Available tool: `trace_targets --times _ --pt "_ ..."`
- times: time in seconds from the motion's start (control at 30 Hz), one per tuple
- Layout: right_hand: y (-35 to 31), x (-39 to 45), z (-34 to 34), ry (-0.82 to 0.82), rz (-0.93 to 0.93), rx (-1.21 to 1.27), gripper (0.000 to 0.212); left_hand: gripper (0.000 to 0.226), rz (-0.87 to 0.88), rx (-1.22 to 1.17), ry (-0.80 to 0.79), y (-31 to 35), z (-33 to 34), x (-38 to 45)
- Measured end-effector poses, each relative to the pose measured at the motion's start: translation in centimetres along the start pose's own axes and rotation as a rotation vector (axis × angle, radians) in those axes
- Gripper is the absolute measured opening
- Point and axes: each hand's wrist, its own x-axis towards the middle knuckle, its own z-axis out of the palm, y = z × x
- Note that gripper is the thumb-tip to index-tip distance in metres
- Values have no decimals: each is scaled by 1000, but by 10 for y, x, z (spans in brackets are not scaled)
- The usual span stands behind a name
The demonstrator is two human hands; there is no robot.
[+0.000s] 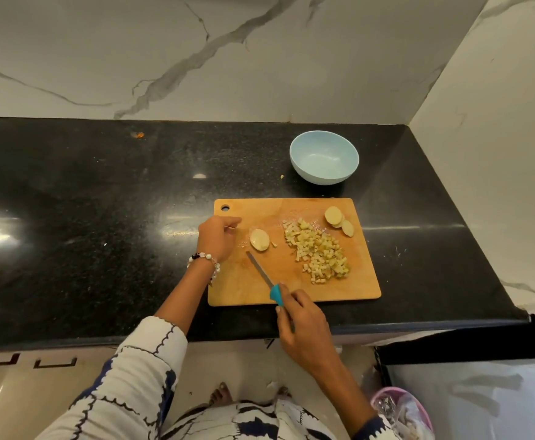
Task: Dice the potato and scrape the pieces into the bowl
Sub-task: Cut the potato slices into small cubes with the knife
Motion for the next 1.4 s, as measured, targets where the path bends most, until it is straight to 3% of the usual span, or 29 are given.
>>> trace_targets --times 0.1,0.3,0.47,0.6,0.8,1.07,1.27,1.4 --pt "5 -7 0 -39 -1 -103 51 34 -62 -96 29 -2 1 0" --pt "6 -20 -18 157 203 -162 48 25 -75 -125 44 0 7 -4" --pt "-10 8 -8 141 125 -81 49 24 -38 -91 22 7 13 -7" --pt "-5 6 -1 94 163 -134 49 30 24 -10 -39 8 20 -7" --pt "-4 10 -6 224 224 -182 48 48 114 142 -129 12 33 -7" --pt "-23 41 5 67 237 -101 48 48 211 258 -148 9 35 -4" --pt "-34 44 4 -118 269 -192 59 44 268 291 -148 4 37 -3" --pt "-40 49 8 -159 233 -318 63 41 278 270 -132 0 39 -3"
